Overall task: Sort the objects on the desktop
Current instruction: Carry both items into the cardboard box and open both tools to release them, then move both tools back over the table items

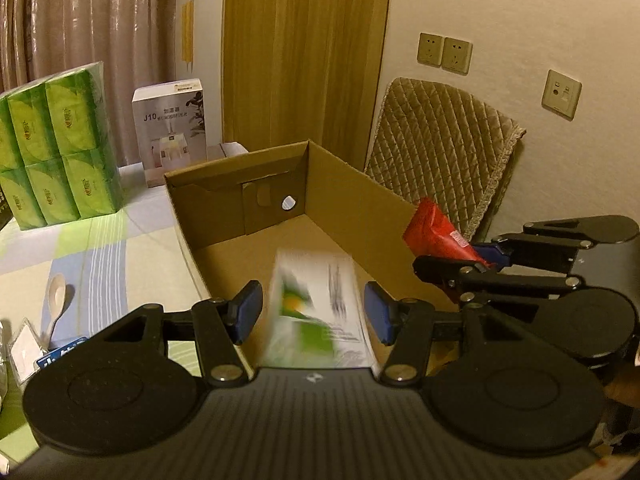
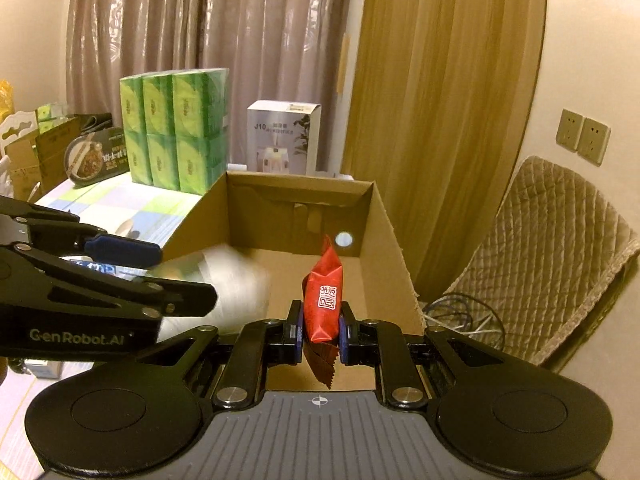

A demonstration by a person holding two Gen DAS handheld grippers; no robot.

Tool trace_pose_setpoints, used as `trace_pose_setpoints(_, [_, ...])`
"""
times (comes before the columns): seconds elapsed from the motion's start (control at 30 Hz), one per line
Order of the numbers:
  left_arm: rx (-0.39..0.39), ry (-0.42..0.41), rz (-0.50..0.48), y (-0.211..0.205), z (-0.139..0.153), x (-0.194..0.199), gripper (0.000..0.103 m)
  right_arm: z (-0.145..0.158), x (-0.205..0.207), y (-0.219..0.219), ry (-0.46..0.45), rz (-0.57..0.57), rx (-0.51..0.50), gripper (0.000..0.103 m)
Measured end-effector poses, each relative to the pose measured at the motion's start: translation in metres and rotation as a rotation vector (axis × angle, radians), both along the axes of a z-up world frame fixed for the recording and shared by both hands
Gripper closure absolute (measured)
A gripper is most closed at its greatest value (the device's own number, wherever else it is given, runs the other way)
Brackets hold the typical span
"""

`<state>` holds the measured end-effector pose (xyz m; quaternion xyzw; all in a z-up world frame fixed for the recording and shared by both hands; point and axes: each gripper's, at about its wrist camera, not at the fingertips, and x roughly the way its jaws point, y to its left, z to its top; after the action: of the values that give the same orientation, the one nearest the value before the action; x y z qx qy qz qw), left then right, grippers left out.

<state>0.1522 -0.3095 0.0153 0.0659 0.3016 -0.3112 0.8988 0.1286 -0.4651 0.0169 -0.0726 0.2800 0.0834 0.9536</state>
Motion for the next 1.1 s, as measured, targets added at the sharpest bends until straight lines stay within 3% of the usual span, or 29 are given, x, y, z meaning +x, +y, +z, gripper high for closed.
trace_pose_setpoints(0.4, [-0.035, -0.026, 0.07, 0.05, 0.009, -0.007, 0.051, 0.001, 0.005, 0.007, -0.029, 0.004, 0.015, 0.088])
trace_pose_setpoints(0.5, [-0.039, -0.028, 0.085, 0.06, 0.008, -0.011, 0.049, 0.005, 0.005, 0.011, -0.048, 0.006, 0.017, 0.059])
trace_pose_setpoints(0.53, [-0.039, -0.028, 0.091, 0.063, 0.008, -0.013, 0.049, 0.006, 0.004, 0.011, -0.056, 0.005, 0.02, 0.054])
trace_pose_setpoints(0.87, [-0.029, -0.013, 0.147, 0.108, -0.006, -0.039, 0.045, 0.005, -0.027, 0.013, -0.068, -0.003, 0.045, 0.05])
trace_pose_setpoints(1.1, [-0.024, 0.006, 0.21, 0.141, -0.017, -0.056, 0.042, 0.01, -0.061, 0.034, -0.096, 0.02, 0.098, 0.039])
